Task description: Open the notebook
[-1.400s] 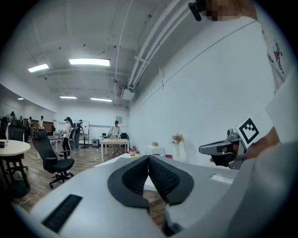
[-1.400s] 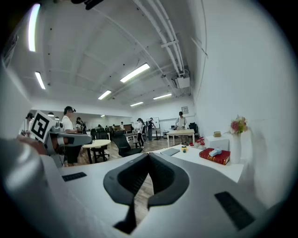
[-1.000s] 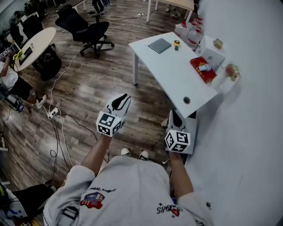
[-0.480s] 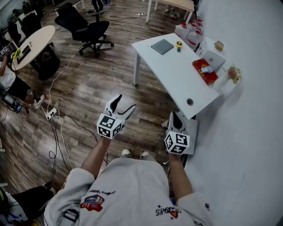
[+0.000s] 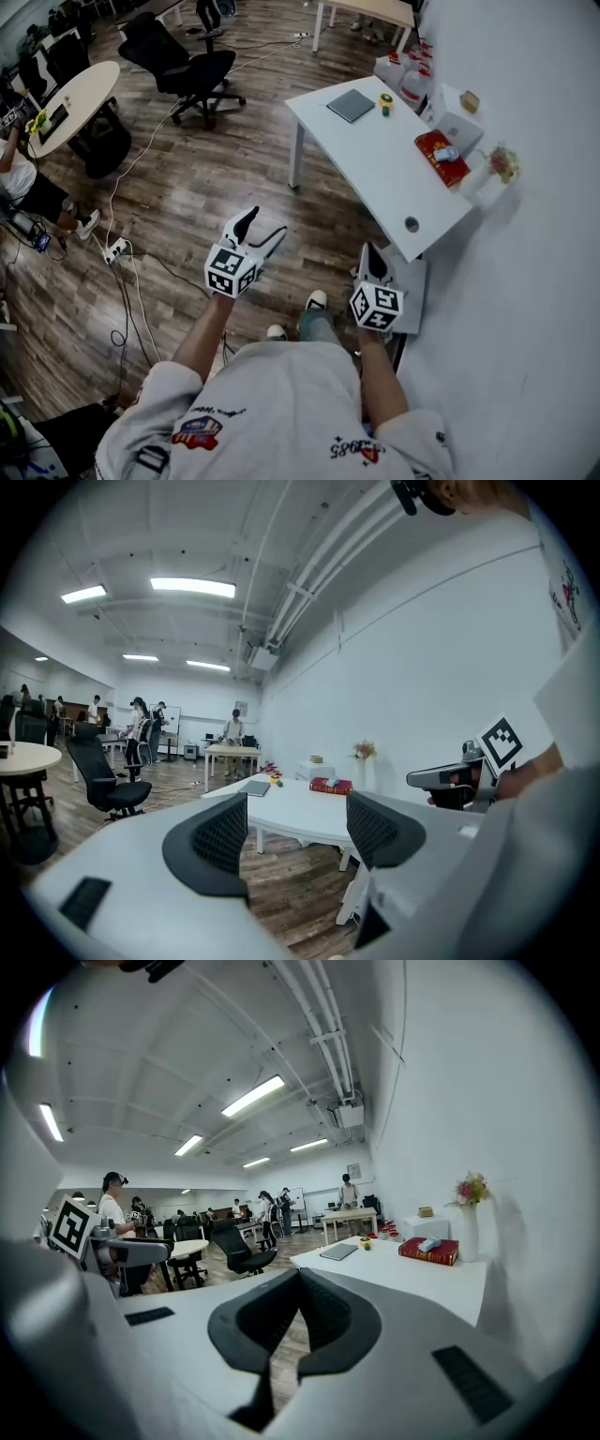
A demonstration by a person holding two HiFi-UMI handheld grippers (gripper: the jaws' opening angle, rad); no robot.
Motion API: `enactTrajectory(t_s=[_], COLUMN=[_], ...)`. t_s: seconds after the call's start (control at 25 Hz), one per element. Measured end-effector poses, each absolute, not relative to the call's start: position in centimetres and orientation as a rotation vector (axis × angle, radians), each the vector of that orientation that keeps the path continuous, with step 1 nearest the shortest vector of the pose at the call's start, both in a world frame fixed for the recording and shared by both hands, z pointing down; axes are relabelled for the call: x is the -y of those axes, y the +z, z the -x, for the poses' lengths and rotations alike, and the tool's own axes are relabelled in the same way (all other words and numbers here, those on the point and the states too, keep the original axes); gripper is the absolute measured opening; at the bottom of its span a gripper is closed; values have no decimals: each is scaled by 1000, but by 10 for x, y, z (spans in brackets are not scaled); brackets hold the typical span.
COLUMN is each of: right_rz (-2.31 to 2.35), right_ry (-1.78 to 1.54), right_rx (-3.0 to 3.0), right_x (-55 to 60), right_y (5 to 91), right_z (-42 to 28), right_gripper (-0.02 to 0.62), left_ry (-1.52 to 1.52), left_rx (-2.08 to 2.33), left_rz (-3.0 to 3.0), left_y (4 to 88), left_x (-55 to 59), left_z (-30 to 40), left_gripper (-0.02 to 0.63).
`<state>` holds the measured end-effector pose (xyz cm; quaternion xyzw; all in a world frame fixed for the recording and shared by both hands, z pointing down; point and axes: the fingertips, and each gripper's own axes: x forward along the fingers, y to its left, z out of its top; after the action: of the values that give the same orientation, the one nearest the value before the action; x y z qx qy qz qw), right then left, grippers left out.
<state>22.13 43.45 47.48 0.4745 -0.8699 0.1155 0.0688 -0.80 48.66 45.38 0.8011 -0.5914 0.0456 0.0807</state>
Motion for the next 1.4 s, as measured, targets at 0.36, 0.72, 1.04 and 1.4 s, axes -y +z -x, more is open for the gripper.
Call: enactTrajectory(t_s=[0.36, 0.72, 1.04, 1.4], right_rz=[-1458, -1413, -1394, -1417], right_ry=[363, 340, 370, 374], right_rx=[2619, 2642, 2663, 2648], right_x=[-346, -197, -90, -13], right_y=[483, 476, 481, 488], right_z=[-207, -194, -213, -228], right_gripper=[-12, -12, -12, -12], left_ry=[159, 173, 239, 272], left_rx=[1768, 1799, 1795, 1745], left_rz=[-2386, -2380, -2358, -2391], left_y=[463, 453, 466, 477], left_x=[-408, -263, -163, -73], left_z=[24, 30, 12, -2], left_gripper=[325, 325, 325, 324])
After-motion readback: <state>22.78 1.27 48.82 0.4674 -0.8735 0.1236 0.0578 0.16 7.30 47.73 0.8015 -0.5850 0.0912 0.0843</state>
